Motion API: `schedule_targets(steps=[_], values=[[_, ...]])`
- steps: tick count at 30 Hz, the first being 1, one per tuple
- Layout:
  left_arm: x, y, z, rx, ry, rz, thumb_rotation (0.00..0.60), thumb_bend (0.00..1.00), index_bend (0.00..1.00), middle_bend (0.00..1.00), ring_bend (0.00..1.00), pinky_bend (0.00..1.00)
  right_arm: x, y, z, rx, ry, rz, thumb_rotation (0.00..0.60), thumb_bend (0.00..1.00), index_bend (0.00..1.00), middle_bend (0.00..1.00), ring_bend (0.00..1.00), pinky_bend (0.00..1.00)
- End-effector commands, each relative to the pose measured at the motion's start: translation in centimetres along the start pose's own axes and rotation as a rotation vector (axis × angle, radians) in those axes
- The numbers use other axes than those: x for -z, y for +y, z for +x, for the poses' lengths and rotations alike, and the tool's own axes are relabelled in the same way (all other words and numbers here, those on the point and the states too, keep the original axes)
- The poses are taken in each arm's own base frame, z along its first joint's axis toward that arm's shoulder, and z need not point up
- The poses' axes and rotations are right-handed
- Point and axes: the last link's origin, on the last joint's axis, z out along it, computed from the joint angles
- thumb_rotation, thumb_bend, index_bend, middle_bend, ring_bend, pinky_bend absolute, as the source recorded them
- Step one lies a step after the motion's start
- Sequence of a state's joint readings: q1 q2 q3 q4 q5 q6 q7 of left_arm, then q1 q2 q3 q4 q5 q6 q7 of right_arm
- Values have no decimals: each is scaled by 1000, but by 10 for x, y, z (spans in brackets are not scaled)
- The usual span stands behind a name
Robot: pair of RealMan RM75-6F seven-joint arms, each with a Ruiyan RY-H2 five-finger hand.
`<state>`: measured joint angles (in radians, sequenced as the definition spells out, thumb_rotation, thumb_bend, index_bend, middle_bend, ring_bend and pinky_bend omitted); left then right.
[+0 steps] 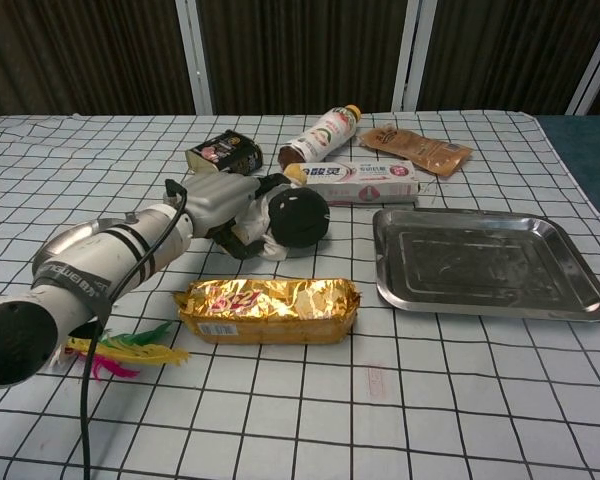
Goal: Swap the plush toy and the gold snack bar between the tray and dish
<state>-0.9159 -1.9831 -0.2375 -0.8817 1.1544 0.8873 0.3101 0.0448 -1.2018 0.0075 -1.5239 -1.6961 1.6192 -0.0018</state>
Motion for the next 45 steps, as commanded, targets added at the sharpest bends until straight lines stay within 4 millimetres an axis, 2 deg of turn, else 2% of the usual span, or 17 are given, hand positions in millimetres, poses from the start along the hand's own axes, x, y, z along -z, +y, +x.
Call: schedule_targets(steps=[1, 3, 6, 12, 18, 24, 30, 38, 41, 45], values=[[2, 0, -4, -21, 39, -21, 600, 443, 317, 509, 464, 390, 0, 0, 0, -1, 0, 0, 600, 87, 0, 0, 0, 0], [2, -1, -5, -35, 64, -30, 600, 460, 425, 577, 532, 482, 0, 0, 0, 0, 0, -1, 600, 87, 0, 0, 0, 0], [2, -3, -5, -44, 90, -35, 600, 491, 568, 653, 603, 568, 0, 0, 0, 0, -3, -2, 600, 88, 0, 0, 0, 0], [5, -10, 4, -47, 171, -48, 600, 563, 675, 742, 683, 637, -1, 0, -1, 2, -8, -3, 600, 87, 0, 0, 0, 0], [22, -31, 20, -60, 247, -41, 600, 564, 678, 746, 686, 639, -1, 0, -2, 3, -14, -4, 600, 87, 0, 0, 0, 0], [61, -74, 30, -157, 253, -6, 600, 568, 678, 744, 686, 639, -2, 0, -2, 1, -13, -8, 600, 87, 0, 0, 0, 0], [95, -110, 28, -158, 205, 62, 600, 566, 678, 742, 685, 639, -3, 0, -2, 4, -12, -12, 600, 87, 0, 0, 0, 0], [114, -133, 13, -145, 161, 129, 600, 562, 669, 727, 673, 639, -4, -1, -4, 10, -13, -14, 600, 88, 0, 0, 0, 0], [115, -138, 10, -165, 162, 141, 600, 558, 625, 680, 638, 624, -4, 0, -4, 11, -16, -19, 600, 87, 0, 0, 0, 0], [114, -145, 9, -203, 168, 154, 600, 557, 555, 559, 535, 542, -5, -1, -4, 9, -16, -19, 600, 87, 0, 0, 0, 0]])
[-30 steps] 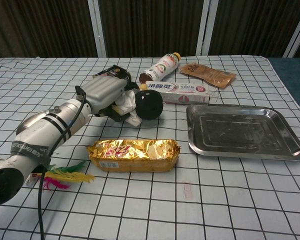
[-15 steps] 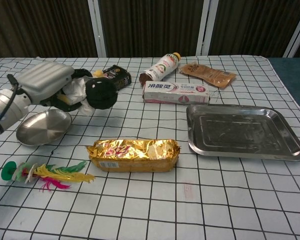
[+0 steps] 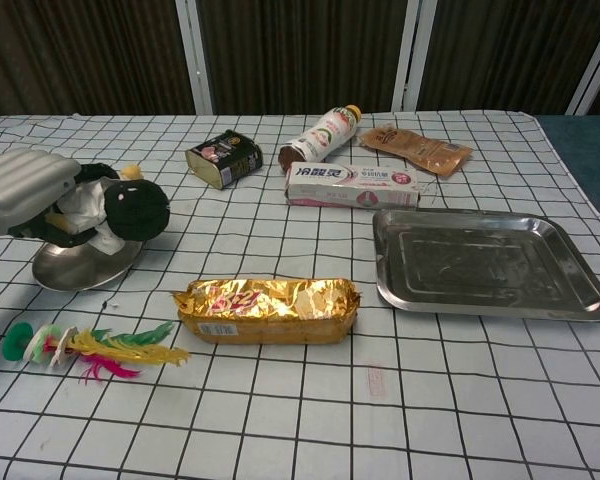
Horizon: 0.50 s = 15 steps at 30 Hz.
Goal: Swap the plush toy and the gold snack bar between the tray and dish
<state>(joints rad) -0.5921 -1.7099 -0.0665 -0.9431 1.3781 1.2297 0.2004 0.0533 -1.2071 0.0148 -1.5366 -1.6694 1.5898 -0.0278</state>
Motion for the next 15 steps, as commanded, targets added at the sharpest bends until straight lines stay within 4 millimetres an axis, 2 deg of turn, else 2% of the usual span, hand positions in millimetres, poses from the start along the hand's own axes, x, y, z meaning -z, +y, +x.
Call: schedule_targets(steps=[1, 5, 8, 15], values=[[0, -4, -3, -6, -1, 11, 600, 556, 544, 540, 517, 524, 0, 0, 1, -3, 3, 1, 600, 87, 0, 0, 0, 0], [4, -9, -4, 9, -13, 26, 600, 550, 507, 492, 470, 488, 0, 1, 1, -5, 6, -2, 600, 88, 0, 0, 0, 0], [9, -15, -7, -2, -45, 27, 600, 547, 433, 408, 376, 413, 0, 0, 2, -7, 4, -1, 600, 87, 0, 0, 0, 0], [18, -22, -6, 78, -113, 62, 600, 508, 138, 154, 108, 200, 0, 1, 1, -2, 3, -3, 600, 88, 0, 0, 0, 0]])
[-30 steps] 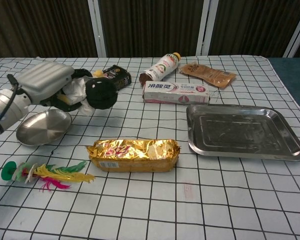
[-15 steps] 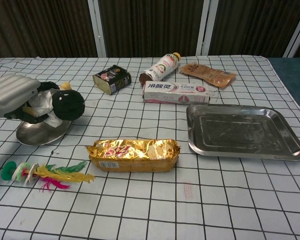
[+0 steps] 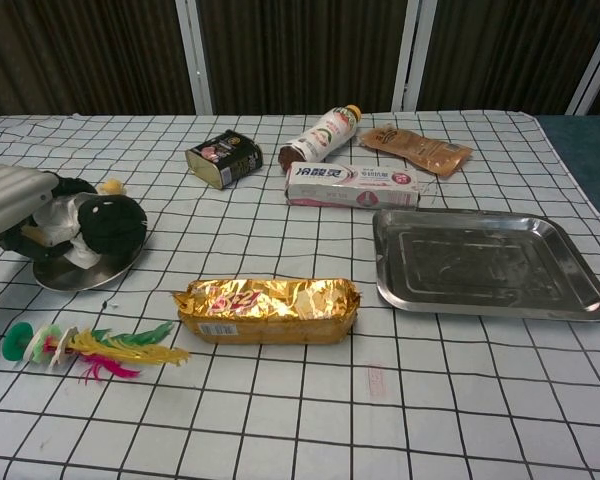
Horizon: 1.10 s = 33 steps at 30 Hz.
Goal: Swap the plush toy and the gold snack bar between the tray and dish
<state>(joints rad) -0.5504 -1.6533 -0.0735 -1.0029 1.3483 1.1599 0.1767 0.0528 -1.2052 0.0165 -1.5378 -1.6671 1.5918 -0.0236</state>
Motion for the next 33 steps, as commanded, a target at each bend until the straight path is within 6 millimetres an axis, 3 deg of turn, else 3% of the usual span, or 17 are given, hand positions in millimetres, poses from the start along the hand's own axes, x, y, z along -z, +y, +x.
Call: schedule_targets(steps=[1, 6, 12, 14, 19, 25, 31, 33], values=[[4, -4, 3, 40, -26, 15, 600, 503, 113, 133, 88, 185, 0, 0, -1, 3, -2, -1, 600, 87, 0, 0, 0, 0], [6, -6, 11, 58, -28, 21, 600, 479, 1, 20, 1, 106, -1, 0, -1, 6, -6, -3, 600, 88, 0, 0, 0, 0], [19, -13, 33, 140, 24, 51, 600, 470, 8, 12, 0, 95, -1, 0, -2, 11, -9, -6, 600, 88, 0, 0, 0, 0], [33, -17, 45, 186, 66, 54, 600, 468, 40, 39, 1, 95, -3, 0, -3, 17, -11, -2, 600, 88, 0, 0, 0, 0], [89, -32, 63, 224, 126, 26, 600, 469, 116, 117, 54, 97, -8, -1, -6, 20, -37, 29, 600, 87, 0, 0, 0, 0], [135, -51, 50, 169, 55, 49, 600, 468, 162, 155, 77, 97, -32, -20, -13, -24, -107, 135, 600, 87, 21, 0, 0, 0], [142, -58, 40, 140, 43, 112, 600, 464, 171, 153, 90, 95, -55, -41, -21, -72, -215, 213, 600, 87, 56, 0, 0, 0], [141, -62, 39, 119, 30, 128, 600, 464, 172, 148, 93, 95, -71, -57, -25, -86, -264, 268, 600, 87, 92, 9, 0, 0]])
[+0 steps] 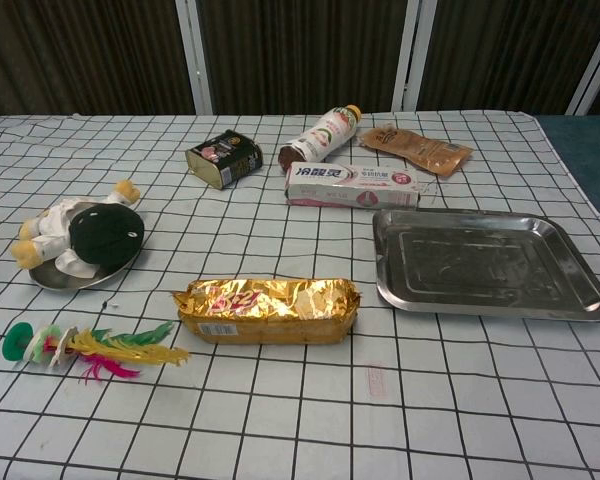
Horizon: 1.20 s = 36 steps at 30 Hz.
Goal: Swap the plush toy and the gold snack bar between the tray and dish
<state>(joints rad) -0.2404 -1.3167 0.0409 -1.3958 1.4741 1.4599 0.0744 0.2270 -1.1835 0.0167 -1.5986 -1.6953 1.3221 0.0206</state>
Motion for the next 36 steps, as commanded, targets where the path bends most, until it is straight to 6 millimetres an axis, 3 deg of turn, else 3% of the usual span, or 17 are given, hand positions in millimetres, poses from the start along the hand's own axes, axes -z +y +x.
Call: schedule_targets(steps=[1, 3, 7, 16, 25, 29, 36], values=[[-1, -6, 0, -31, -6, 43, 600, 464, 172, 146, 93, 94, -44, -32, -3, -17, -92, 141, 600, 87, 104, 22, 4, 0], [1, -8, 1, -45, -15, 64, 600, 465, 173, 146, 94, 95, -77, -55, -10, -32, -161, 208, 600, 87, 130, 71, 21, 0], [1, -9, 3, -38, -11, 80, 600, 464, 174, 146, 93, 94, -104, -81, -19, -84, -273, 266, 600, 87, 158, 103, 45, 0], [-2, -11, -2, -45, -36, 92, 600, 466, 181, 148, 94, 95, -150, -130, -43, -109, -404, 358, 600, 87, 179, 118, 60, 0], [-3, -16, -1, -24, -42, 109, 600, 466, 190, 148, 93, 94, -183, -162, -74, -105, -430, 374, 600, 87, 252, 185, 121, 41], [-3, -17, -1, -15, -46, 107, 600, 463, 198, 148, 94, 94, -195, -175, -87, -104, -432, 375, 600, 87, 362, 257, 202, 98], [-2, -16, 0, -4, -49, 94, 600, 463, 202, 148, 93, 94, -207, -181, -95, -72, -324, 361, 600, 87, 698, 457, 457, 282]])
